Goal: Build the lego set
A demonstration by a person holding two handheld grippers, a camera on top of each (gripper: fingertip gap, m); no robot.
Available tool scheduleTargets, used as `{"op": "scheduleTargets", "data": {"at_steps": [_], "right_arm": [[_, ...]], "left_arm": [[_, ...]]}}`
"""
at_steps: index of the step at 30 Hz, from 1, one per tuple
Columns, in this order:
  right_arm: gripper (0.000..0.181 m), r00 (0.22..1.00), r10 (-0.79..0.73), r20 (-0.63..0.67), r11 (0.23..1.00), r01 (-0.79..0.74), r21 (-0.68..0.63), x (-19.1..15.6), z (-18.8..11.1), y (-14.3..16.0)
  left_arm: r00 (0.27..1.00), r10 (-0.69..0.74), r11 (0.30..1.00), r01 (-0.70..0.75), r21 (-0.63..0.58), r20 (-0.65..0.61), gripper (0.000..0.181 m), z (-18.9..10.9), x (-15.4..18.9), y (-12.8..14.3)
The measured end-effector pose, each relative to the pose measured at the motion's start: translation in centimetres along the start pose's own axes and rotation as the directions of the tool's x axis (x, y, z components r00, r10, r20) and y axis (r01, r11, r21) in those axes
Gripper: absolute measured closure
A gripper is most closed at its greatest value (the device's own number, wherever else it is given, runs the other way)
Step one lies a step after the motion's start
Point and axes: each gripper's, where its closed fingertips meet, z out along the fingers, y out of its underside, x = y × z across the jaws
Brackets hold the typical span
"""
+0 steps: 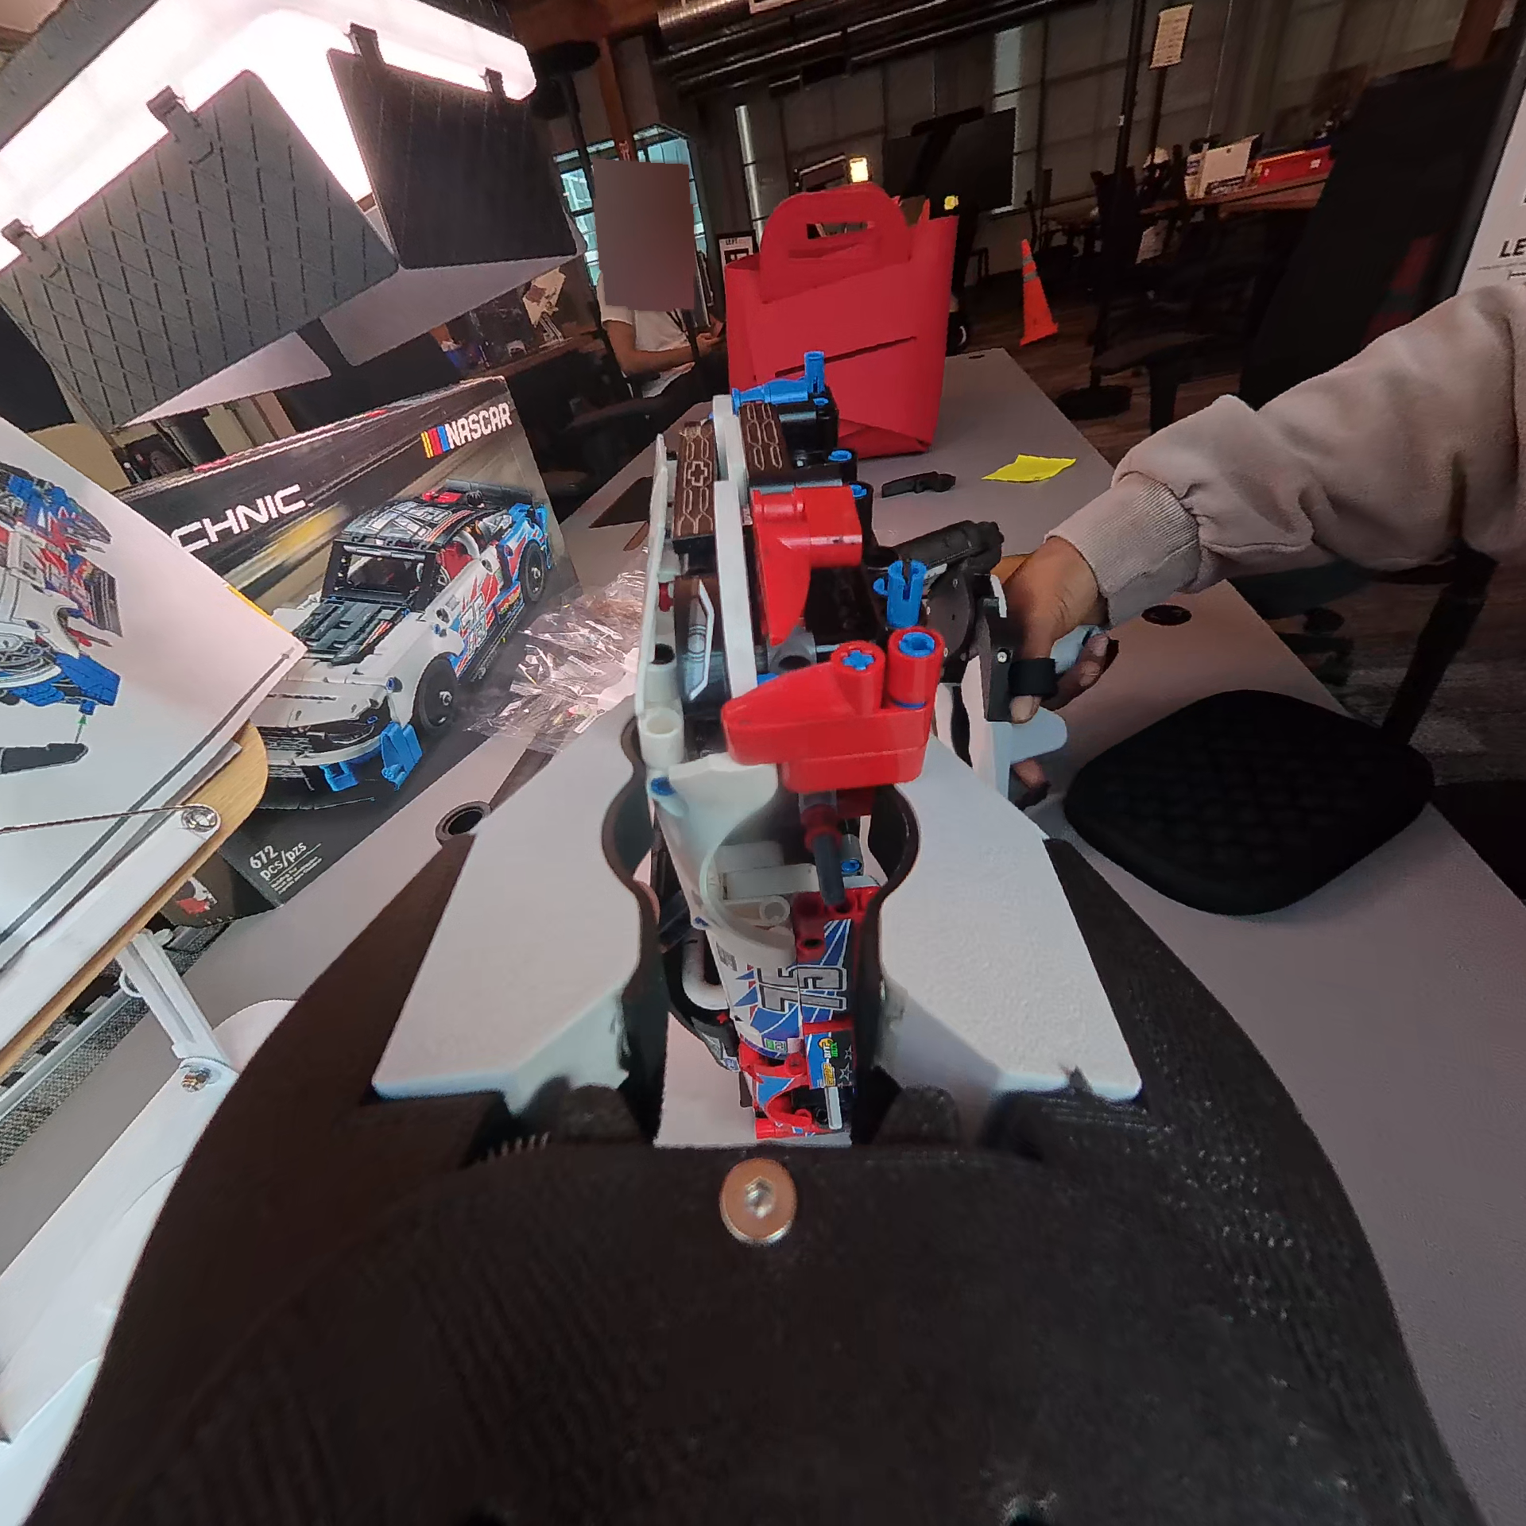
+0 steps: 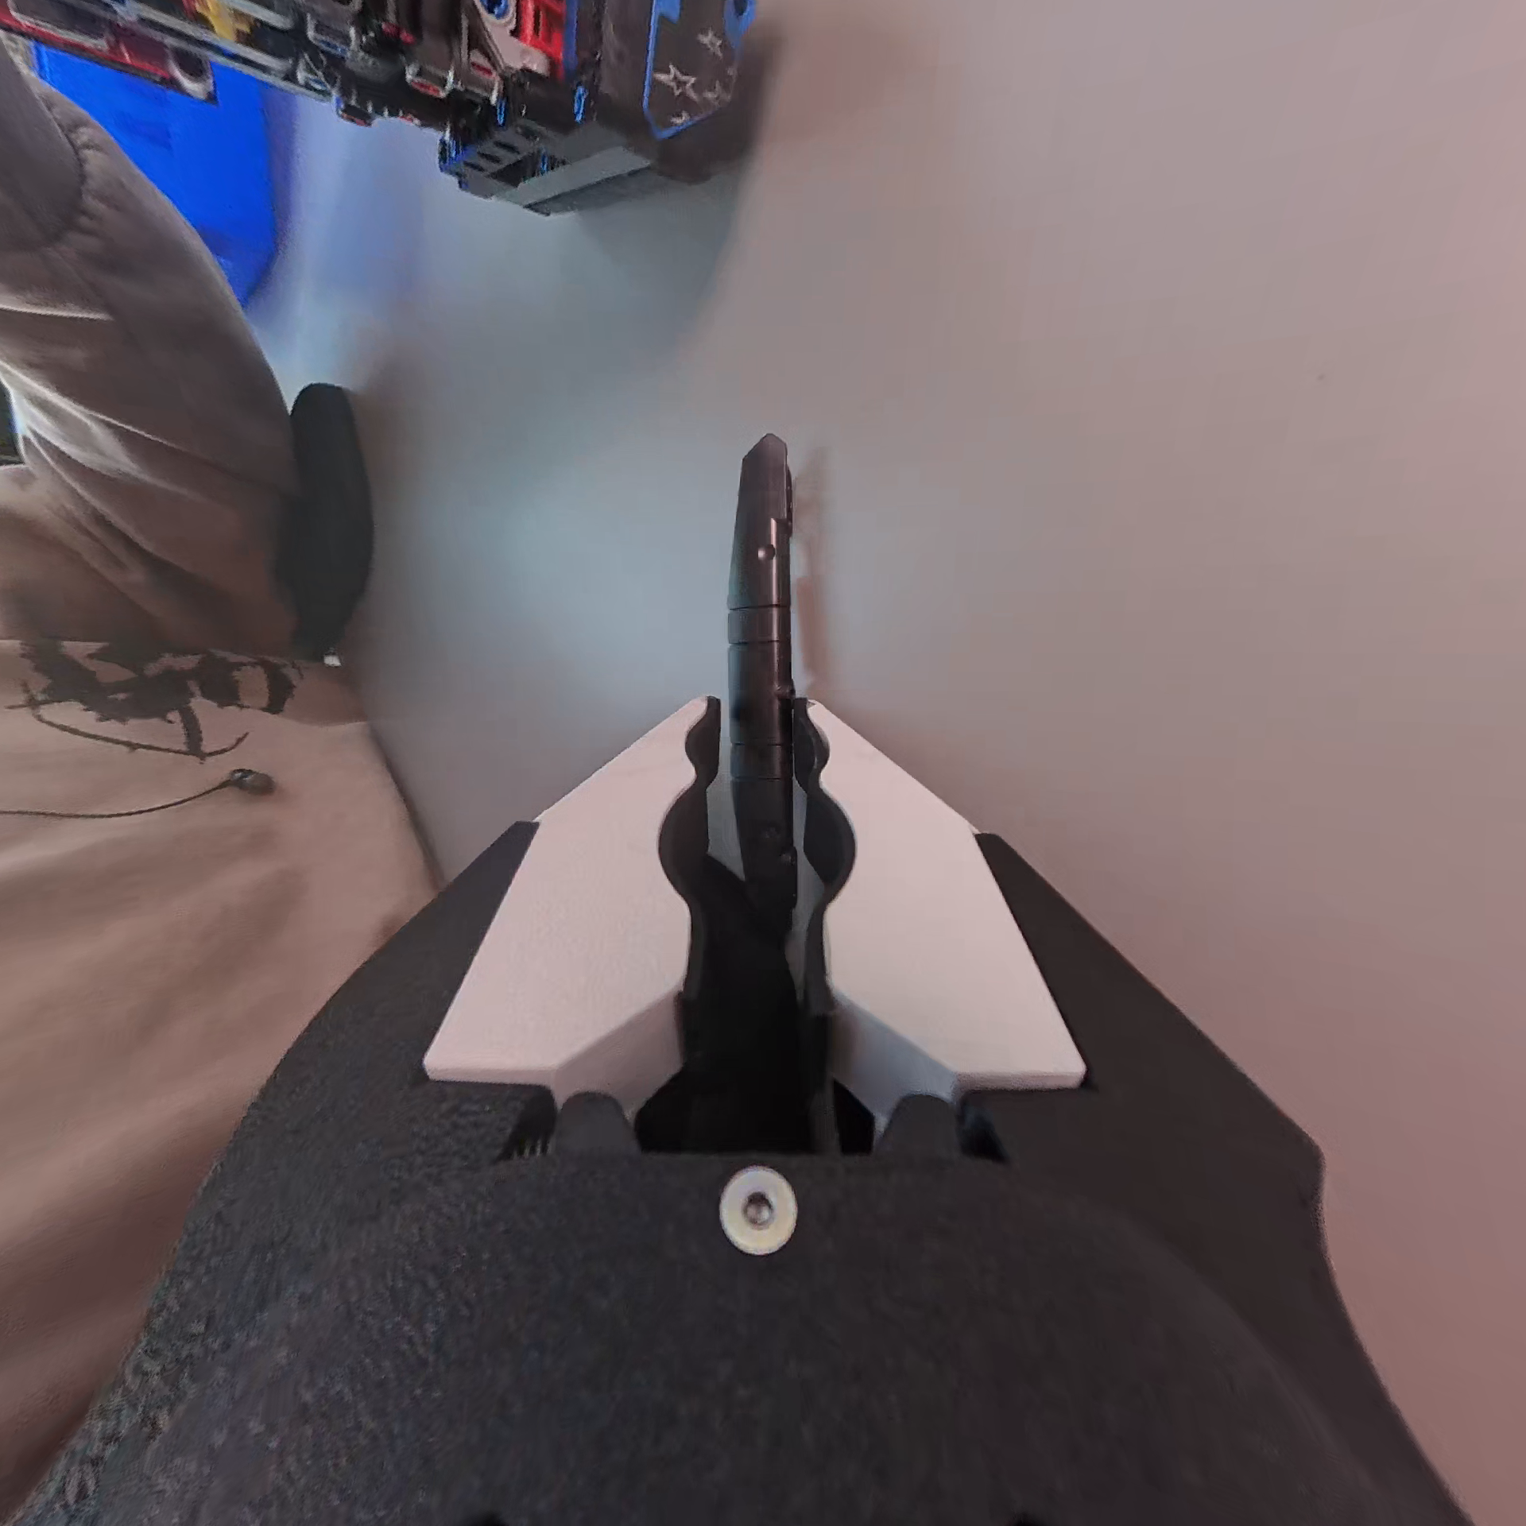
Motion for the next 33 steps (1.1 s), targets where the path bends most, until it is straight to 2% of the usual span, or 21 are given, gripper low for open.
{"op": "scheduleTargets", "data": {"at_steps": [4, 5, 7, 9, 11, 13, 14, 15, 20, 26, 31, 33], "right_arm": [[0.158, 0.998, 0.011, -0.061, 0.997, -0.006, 0.083, 1.1, -1.2, -0.8], [0.158, 0.993, -0.015, -0.119, 0.993, 0.029, 0.118, 1.7, -1.6, -1.3], [0.158, 0.953, -0.175, -0.246, 0.966, 0.214, 0.146, 1.6, -2.3, -2.0], [0.159, 0.841, -0.391, -0.374, 0.886, 0.454, 0.095, 0.0, -2.5, -2.2], [0.165, 0.644, -0.596, -0.48, 0.756, 0.651, -0.064, -1.6, -1.9, -1.3], [0.167, 0.429, -0.718, -0.548, 0.632, 0.733, -0.254, -1.7, -1.1, -0.3], [0.167, 0.367, -0.739, -0.565, 0.601, 0.738, -0.306, -1.5, -0.8, 0.0], [0.167, 0.349, -0.743, -0.571, 0.595, 0.736, -0.323, -1.4, -0.3, 0.1], [0.162, 0.424, -0.701, -0.574, 0.67, 0.667, -0.325, 0.2, 0.3, 0.1], [0.164, 0.451, -0.688, -0.569, 0.691, 0.646, -0.324, 0.7, 0.1, -0.4], [0.165, 0.565, -0.647, -0.512, 0.745, 0.613, -0.265, 0.9, 0.1, -0.6], [0.165, 0.671, -0.584, -0.457, 0.801, 0.565, -0.195, 0.8, 0.1, -0.7]], "left_arm": [[1.0, -0.006, 1.0, 0.006, 0.002, 0.001, 0.131, 0.0, -0.2, 0.0], [1.0, -0.006, 1.0, 0.006, 0.002, 0.002, 0.131, 0.0, -0.2, 0.0], [1.0, -0.007, 1.0, 0.007, 0.002, 0.002, 0.131, -0.1, -0.2, 0.1], [1.0, -0.008, 1.0, 0.008, 0.003, 0.003, 0.131, 0.0, -0.2, 0.1], [1.0, -0.008, 1.0, 0.008, 0.003, 0.003, 0.131, 0.0, -0.2, 0.0], [1.0, -0.006, 1.0, 0.006, 0.002, 0.002, 0.132, 0.1, -0.2, 0.0], [1.0, -0.004, 1.0, 0.004, 0.001, 0.0, 0.132, 0.1, -0.1, 0.0], [1.0, -0.002, 1.0, 0.002, 0.0, -0.001, 0.132, 0.1, -0.1, 0.0], [1.0, 0.018, 1.0, -0.018, -0.013, -0.003, 0.131, 0.1, 0.3, 0.0], [1.0, 0.022, 1.0, -0.022, -0.015, -0.005, 0.131, 0.2, 0.4, -0.1], [1.0, 0.019, 1.0, -0.019, -0.014, -0.006, 0.13, 0.2, 0.3, 0.0], [1.0, 0.014, 1.0, -0.014, -0.011, -0.006, 0.131, 0.1, 0.2, 0.0]]}}
